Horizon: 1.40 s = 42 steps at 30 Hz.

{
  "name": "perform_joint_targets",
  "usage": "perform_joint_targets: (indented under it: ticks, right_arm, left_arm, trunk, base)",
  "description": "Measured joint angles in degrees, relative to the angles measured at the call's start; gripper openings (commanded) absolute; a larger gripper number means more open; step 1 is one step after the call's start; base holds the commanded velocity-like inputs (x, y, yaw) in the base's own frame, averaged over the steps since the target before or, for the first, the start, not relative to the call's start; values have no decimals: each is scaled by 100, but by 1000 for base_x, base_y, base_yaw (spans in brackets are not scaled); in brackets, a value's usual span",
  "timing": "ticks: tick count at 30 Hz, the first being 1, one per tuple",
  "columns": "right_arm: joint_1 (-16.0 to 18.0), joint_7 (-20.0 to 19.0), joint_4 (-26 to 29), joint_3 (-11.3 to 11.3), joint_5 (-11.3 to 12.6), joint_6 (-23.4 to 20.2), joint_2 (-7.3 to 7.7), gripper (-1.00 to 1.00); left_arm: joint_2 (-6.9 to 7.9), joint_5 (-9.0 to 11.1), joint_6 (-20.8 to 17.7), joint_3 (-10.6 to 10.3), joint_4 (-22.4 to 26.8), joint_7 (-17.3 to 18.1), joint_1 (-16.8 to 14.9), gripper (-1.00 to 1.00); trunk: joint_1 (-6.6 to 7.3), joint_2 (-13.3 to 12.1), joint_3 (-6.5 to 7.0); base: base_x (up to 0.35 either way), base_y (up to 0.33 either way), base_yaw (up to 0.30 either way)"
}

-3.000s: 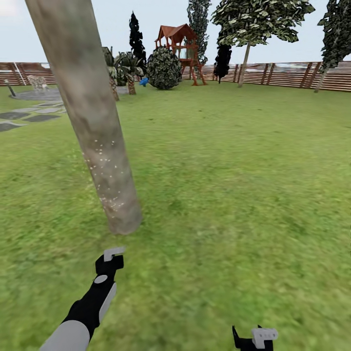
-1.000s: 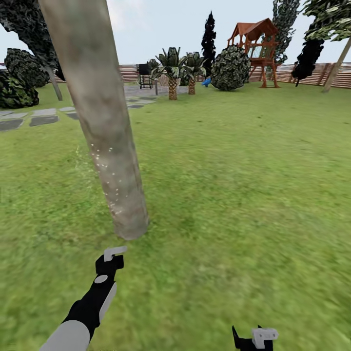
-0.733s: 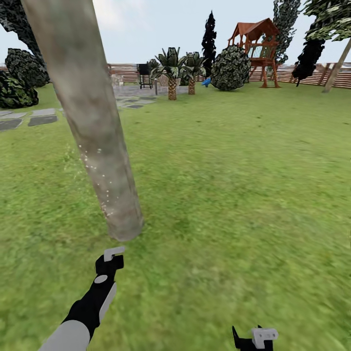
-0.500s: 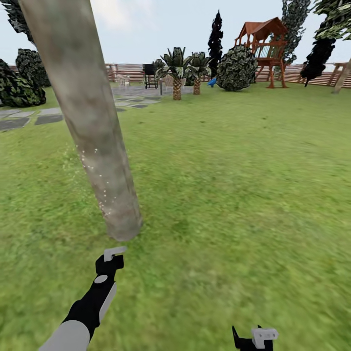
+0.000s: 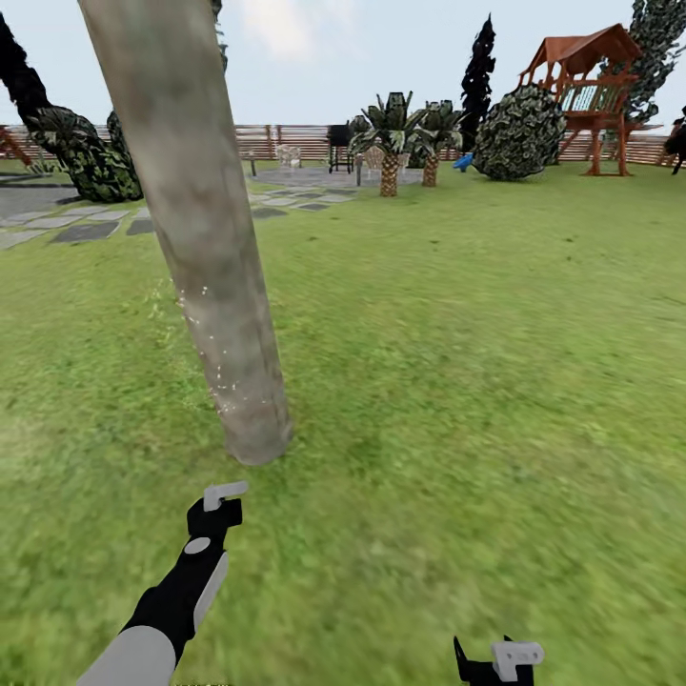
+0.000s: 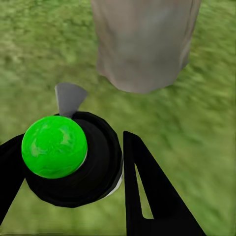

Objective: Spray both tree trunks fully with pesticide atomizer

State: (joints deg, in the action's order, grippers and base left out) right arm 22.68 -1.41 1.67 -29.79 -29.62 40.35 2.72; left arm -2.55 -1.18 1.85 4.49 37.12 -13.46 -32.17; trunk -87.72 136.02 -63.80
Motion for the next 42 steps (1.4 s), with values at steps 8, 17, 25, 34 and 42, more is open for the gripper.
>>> perform_joint_targets:
  ticks: [8,17,25,34,42]
  right_arm:
    - [0,0,0,0,0,2,0,100]
    - [0,0,0,0,0,6,0,100]
    - [0,0,0,0,0,8,-9,100]
    - [0,0,0,0,0,8,-9,100]
    - [0,0,0,0,0,8,-9,100]
  left_arm:
    - [13,-7,-160,-45,5,370,0,-100]
    - [123,-56,-632,24,84,1314,0,-100]
    - [139,-27,-674,26,84,1279,0,-100]
    - [132,-22,-634,16,76,1259,0,-100]
    - [123,-35,-607,9,68,1250,0,-100]
  trunk:
    - [0,0,0]
    - [0,0,0]
    - [0,0,0]
    - [0,0,0]
    - [0,0,0]
  base:
    - [68,-268,66]
    - [5,-268,0]
    - [217,-176,119]
    - [318,-28,275]
    - [268,0,273]
